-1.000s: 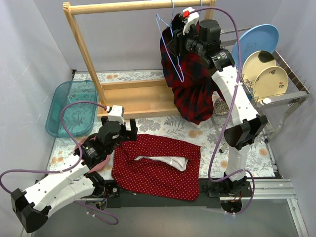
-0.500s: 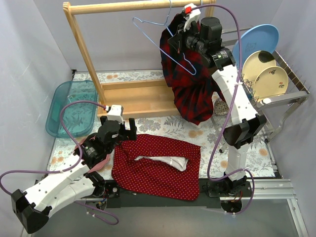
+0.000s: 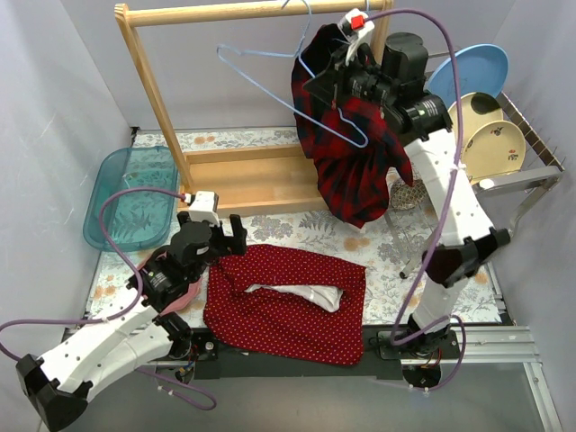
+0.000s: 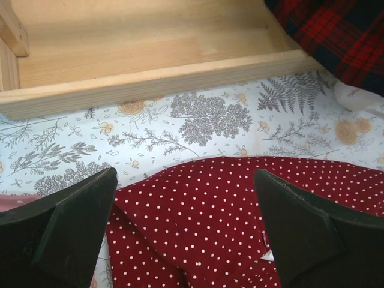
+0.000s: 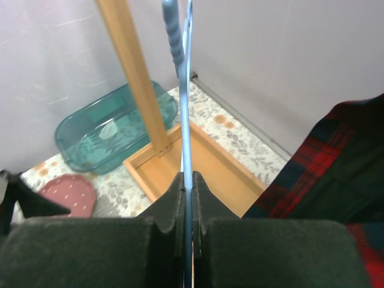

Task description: Place the skirt on the hanger

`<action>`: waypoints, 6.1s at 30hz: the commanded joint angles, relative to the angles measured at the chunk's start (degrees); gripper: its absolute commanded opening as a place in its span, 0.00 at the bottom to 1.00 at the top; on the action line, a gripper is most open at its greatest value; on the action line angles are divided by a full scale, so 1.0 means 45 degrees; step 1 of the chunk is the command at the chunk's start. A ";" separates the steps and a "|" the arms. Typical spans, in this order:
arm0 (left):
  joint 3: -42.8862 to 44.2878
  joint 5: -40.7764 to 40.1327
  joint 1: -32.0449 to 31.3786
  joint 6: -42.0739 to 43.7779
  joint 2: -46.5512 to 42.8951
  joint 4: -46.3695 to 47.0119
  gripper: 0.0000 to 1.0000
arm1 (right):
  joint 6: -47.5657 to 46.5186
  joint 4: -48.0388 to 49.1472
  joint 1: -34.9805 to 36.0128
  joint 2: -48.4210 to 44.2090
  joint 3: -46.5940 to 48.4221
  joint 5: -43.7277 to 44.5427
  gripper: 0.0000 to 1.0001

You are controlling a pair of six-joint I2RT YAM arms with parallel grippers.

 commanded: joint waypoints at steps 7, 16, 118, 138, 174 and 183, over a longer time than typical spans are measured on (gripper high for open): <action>0.0345 0.1148 0.0060 -0.0173 -0.2345 0.0530 0.98 | -0.2445 0.0133 0.0213 -0.5130 -0.6623 -0.3158 0.01; 0.2025 0.4133 0.0060 -0.1754 -0.4436 -0.0875 0.98 | -0.4730 -0.0647 0.1013 -0.7964 -1.3714 -0.7100 0.01; -0.2525 0.3709 0.0060 -1.0389 0.0367 -0.3122 0.60 | 0.6654 1.7671 0.2674 -0.3434 -2.4149 -0.4567 0.01; -0.2369 0.3513 0.0041 -1.0545 0.1383 -0.3358 0.50 | 0.6713 1.7632 0.2576 -0.3473 -2.4129 -0.4645 0.01; 0.0898 0.1285 0.0060 -1.2595 -0.2855 -0.8026 0.47 | 0.4780 1.4704 0.2166 -0.3962 -2.3622 -0.3981 0.01; 0.0170 0.4812 0.0060 -0.9789 -0.2622 -0.4415 0.63 | 0.4174 1.3396 0.2868 -0.3532 -2.2998 -0.3942 0.01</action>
